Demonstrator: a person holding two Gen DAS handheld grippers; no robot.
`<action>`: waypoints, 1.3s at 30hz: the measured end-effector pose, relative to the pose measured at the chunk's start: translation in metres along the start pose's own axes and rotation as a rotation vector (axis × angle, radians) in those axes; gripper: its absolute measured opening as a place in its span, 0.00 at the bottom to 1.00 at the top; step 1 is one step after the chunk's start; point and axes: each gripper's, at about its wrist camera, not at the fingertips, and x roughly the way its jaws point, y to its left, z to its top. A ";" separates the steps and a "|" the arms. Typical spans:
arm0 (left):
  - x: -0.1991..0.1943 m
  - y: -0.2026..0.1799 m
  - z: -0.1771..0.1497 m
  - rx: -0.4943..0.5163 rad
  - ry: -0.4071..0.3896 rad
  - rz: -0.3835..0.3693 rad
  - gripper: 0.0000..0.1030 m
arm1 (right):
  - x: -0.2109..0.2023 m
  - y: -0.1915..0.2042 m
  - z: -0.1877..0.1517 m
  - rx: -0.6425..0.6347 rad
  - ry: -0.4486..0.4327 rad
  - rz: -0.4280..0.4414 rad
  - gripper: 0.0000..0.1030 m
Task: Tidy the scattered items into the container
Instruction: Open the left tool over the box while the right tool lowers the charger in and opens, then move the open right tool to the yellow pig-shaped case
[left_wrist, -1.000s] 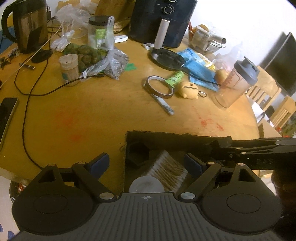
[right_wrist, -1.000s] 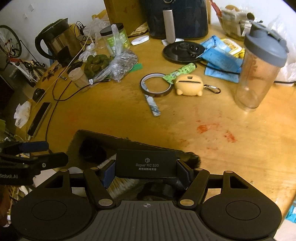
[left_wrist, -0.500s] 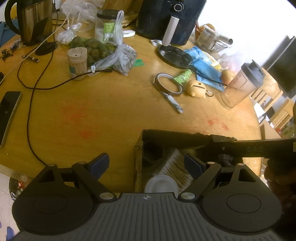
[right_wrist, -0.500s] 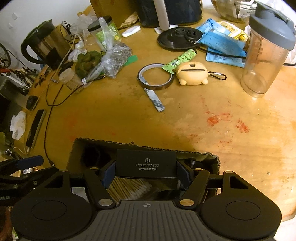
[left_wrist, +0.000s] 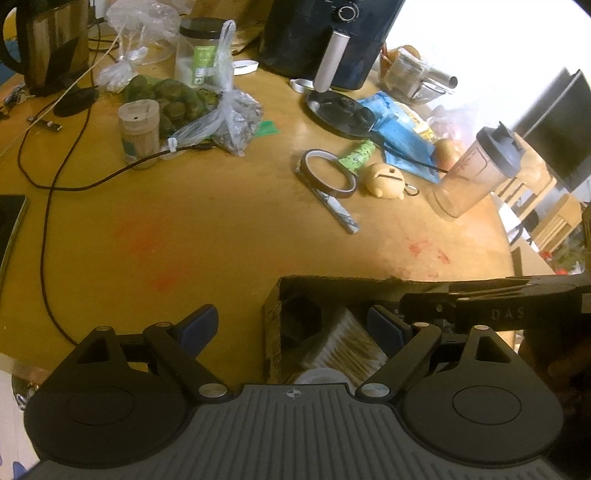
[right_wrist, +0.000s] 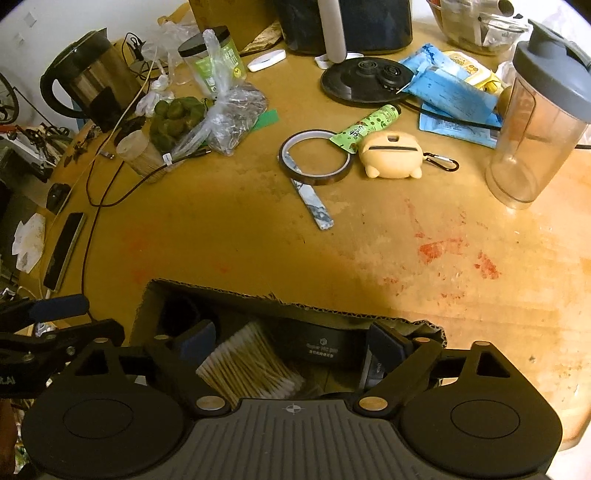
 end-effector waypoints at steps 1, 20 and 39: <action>0.001 -0.001 0.001 0.004 0.000 -0.001 0.86 | -0.001 0.000 0.001 -0.008 -0.001 -0.004 0.96; 0.015 -0.009 0.019 0.014 0.001 -0.025 0.86 | -0.021 -0.052 0.021 -0.168 -0.070 -0.166 1.00; 0.014 -0.010 0.017 0.001 0.009 -0.003 0.86 | 0.003 -0.075 0.045 -0.376 -0.115 -0.172 0.94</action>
